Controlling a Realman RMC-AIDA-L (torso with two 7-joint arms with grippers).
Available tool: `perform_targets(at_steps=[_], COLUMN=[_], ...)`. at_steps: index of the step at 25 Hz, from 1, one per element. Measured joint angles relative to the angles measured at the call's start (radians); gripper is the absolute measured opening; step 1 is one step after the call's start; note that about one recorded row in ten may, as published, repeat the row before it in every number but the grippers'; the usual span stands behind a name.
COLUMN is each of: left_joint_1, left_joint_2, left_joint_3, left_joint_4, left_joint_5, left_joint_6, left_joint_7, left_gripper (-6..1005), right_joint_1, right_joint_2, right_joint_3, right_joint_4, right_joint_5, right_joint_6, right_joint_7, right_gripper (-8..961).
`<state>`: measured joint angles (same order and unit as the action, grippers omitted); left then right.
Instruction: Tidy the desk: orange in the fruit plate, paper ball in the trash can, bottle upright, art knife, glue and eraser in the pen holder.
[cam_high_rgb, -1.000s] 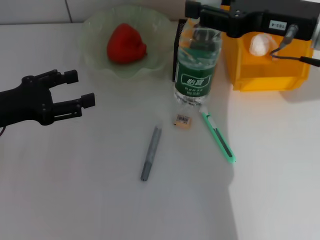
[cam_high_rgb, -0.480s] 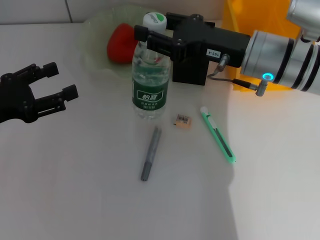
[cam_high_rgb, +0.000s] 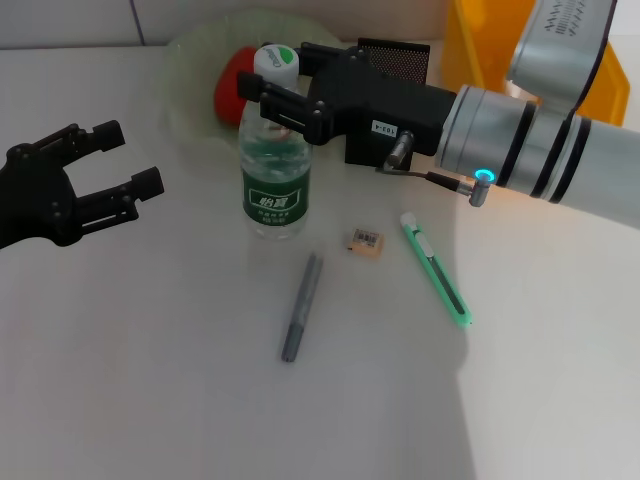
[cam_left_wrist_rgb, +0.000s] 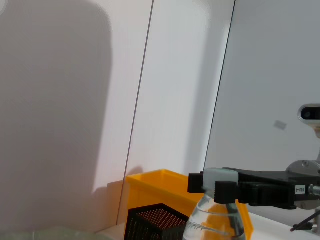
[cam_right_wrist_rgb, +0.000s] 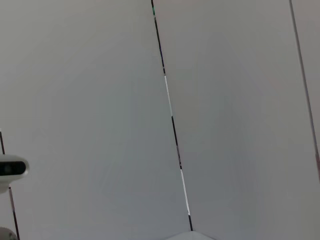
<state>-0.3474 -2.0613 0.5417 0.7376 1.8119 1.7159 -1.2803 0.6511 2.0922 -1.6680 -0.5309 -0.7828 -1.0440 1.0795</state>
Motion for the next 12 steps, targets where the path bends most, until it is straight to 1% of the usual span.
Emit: perform_targets(at_steps=[3,4,5,6,7,9,12], left_joint_1=[-0.001,-0.001,-0.001,-0.001,0.001,0.004,0.005], left_joint_2=[-0.001,-0.002,-0.002,-0.002,-0.002,-0.003,-0.003], left_joint_3=[0.0,-0.001,-0.001,-0.001,-0.001,-0.001,-0.001], left_joint_4=[-0.006,-0.01,-0.01,-0.011,-0.011,-0.016,-0.022], left_joint_5=[-0.001,-0.003,-0.003,-0.005,-0.009,-0.017,-0.022], left_joint_6=[0.002,0.003,0.003,0.003,0.003,0.005,0.005], left_joint_7=[0.009,0.014,0.014,0.017,0.02,0.023,0.025], left_gripper=[845,845,845,845,845,845,845], right_joint_1=[0.008,0.019,0.019,0.04,0.04,0.058,0.065], right_joint_2=[0.0,0.0,0.0,0.0,0.0,0.0,0.0], right_joint_3=[-0.056,-0.096,-0.096,-0.143,-0.143,-0.196,-0.223], right_joint_4=[0.006,0.011,0.011,0.02,0.02,0.027,0.028], right_joint_5=[0.072,0.122,0.122,0.168,0.168,0.226,0.256], right_joint_6=[0.034,0.058,0.058,0.095,0.095,0.145,0.162], right_joint_7=[-0.062,-0.097,-0.097,-0.111,-0.111,-0.132,-0.144], right_gripper=[436,436,436,436,438,443,449])
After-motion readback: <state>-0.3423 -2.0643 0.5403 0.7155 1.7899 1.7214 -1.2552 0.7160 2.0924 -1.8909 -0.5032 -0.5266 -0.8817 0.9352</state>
